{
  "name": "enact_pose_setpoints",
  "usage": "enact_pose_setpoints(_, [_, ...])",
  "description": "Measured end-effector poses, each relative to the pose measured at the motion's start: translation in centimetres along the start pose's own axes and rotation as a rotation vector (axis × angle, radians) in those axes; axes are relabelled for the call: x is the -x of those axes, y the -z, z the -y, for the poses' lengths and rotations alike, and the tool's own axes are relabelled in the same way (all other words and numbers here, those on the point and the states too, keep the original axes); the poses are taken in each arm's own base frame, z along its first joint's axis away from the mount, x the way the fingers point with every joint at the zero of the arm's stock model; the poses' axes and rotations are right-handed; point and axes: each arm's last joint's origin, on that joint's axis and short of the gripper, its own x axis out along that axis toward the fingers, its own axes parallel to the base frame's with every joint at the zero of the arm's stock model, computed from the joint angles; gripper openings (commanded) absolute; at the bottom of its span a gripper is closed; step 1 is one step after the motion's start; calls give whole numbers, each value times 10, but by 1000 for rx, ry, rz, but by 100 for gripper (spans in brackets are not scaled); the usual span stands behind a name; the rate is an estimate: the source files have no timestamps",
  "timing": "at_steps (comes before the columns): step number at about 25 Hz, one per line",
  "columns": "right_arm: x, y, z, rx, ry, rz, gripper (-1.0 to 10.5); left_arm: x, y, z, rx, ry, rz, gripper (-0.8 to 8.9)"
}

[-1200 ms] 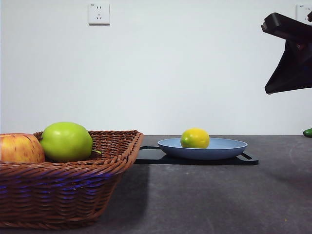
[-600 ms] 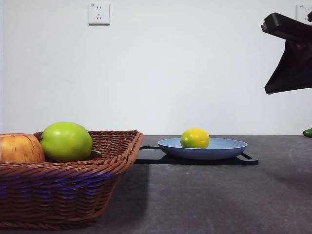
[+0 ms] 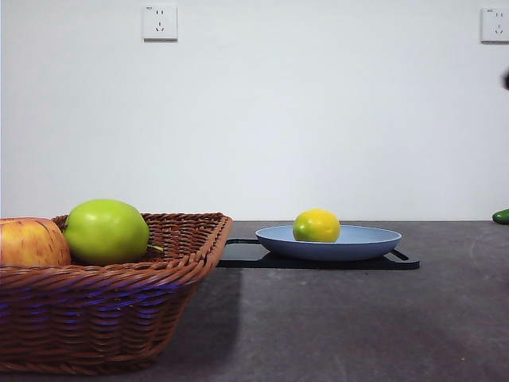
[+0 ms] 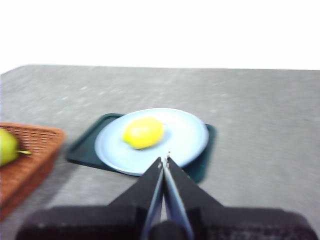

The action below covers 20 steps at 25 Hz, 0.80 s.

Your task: Take the lemon from the basket,put the lemon in the plate,hand out the plate

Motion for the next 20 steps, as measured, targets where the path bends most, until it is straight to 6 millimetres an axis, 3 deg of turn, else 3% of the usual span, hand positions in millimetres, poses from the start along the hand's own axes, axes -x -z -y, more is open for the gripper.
enact_pose_setpoints(4, [9, 24, 16, -8, 28, 58, 3, 0, 0, 0, 0, 0, 0, 8])
enact_pose_setpoints(11, [7, 52, 24, -21, 79, 12, 3, 0, 0, 0, 0, 0, 0, 8])
enact_pose_setpoints(20, [10, 59, 23, -27, 81, -28, 3, 0, 0, 0, 0, 0, 0, 8])
